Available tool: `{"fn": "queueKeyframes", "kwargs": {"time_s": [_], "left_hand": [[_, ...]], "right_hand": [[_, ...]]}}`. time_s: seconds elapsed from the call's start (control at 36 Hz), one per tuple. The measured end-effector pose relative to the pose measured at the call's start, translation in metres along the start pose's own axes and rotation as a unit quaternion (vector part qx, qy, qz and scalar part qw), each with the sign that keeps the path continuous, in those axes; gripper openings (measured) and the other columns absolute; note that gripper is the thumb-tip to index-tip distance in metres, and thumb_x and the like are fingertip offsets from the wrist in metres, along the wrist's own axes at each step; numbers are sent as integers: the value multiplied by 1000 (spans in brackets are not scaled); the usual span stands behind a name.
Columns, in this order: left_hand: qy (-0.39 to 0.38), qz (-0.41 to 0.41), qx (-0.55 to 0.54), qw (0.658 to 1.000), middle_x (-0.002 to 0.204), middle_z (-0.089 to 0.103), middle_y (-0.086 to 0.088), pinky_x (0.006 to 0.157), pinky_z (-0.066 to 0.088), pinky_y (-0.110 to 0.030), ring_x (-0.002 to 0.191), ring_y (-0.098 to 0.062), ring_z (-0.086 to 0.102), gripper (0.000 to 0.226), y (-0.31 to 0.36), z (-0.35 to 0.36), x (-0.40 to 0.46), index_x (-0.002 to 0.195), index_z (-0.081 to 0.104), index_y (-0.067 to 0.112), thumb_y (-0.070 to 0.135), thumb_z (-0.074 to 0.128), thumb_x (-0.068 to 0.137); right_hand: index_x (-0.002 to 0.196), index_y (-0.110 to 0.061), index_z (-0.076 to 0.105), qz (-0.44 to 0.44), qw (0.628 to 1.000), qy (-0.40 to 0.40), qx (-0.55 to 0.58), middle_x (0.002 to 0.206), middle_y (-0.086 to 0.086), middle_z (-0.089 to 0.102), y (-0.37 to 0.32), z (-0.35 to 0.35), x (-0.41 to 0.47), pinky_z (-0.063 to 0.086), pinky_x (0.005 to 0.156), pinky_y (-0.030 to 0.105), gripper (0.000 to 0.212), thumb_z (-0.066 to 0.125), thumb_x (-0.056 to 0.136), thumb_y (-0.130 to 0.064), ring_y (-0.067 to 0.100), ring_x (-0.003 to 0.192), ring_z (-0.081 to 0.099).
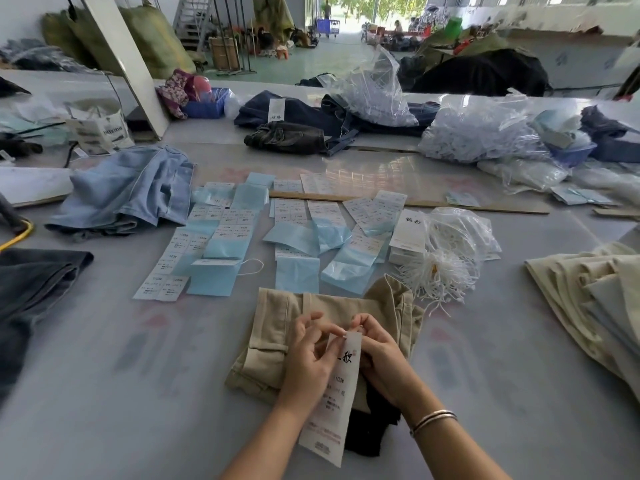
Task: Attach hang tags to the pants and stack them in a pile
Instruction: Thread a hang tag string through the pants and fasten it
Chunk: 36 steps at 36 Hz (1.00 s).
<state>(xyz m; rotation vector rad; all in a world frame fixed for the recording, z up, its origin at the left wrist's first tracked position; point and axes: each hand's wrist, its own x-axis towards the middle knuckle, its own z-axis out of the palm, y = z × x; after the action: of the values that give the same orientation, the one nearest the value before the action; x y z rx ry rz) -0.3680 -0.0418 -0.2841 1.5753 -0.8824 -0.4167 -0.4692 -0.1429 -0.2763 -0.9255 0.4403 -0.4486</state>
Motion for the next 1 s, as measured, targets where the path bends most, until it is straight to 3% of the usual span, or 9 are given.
{"fn": "queueKeyframes", "kwargs": {"time_s": [0.14,0.28,0.36,0.44,0.5,0.64,0.72,0.83,1.0], "left_hand": [[7,-17,-13,1000,113,50,2,83,45,-7,100,10,56,20,-1,2,3,78,67,26,7,71,84],[22,-1,30,999,104,53,2,82,41,-7,95,-2,57,18,7,-7,9,77,64,25,10,69,86],[-46,85,215,972,96,57,6,88,39,-17,96,-10,52,4,13,-22,16,81,69,18,18,72,84],[-142,116,375,909,93,61,14,90,36,-27,98,-11,49,7,23,-38,20,88,68,24,29,65,87],[-165,78,334,925,90,63,16,86,43,-30,93,-10,57,6,34,-46,23,91,66,24,29,62,90],[-133,43,251,958,87,69,8,70,55,-28,80,-6,65,6,50,-53,28,89,60,28,25,58,94],[-99,10,165,981,82,66,12,68,54,-20,77,0,63,13,47,-59,29,82,58,31,25,60,94],[-53,-40,100,993,79,66,6,72,53,-25,78,-9,63,12,36,-73,28,81,63,24,21,62,92],[-55,-68,65,994,74,67,-4,59,54,-28,65,-11,63,11,29,-92,24,81,63,22,20,62,92]], "right_hand": [[96,-7,45,-17,1000,3,-3,59,2,33,2,0,1,25,43,18,23,48,84,12,8,46,27],[104,-4,52,-54,996,73,9,54,4,50,1,4,4,38,49,21,19,46,90,8,9,39,30],[101,-6,60,-74,986,145,33,83,5,68,-8,8,7,37,45,18,21,44,93,5,7,37,32],[93,-14,68,-106,974,171,-106,72,-7,65,-18,16,6,35,42,13,25,48,93,0,2,41,38],[92,-20,71,-113,963,142,-202,64,-12,63,-23,26,6,39,47,11,25,52,93,-4,-1,49,50],[95,-23,73,-92,945,62,-307,92,-3,74,-33,45,8,52,74,19,16,62,90,-11,8,85,68],[87,-21,74,-80,933,46,-347,85,-3,75,-32,53,7,51,69,16,11,65,89,-16,7,78,68],[82,-15,73,-17,953,40,-299,74,-1,72,-26,64,6,52,62,20,10,66,88,-15,10,68,65],[83,-13,72,45,972,19,-231,82,8,73,-17,84,7,52,76,35,4,69,85,-15,20,75,65]]}}
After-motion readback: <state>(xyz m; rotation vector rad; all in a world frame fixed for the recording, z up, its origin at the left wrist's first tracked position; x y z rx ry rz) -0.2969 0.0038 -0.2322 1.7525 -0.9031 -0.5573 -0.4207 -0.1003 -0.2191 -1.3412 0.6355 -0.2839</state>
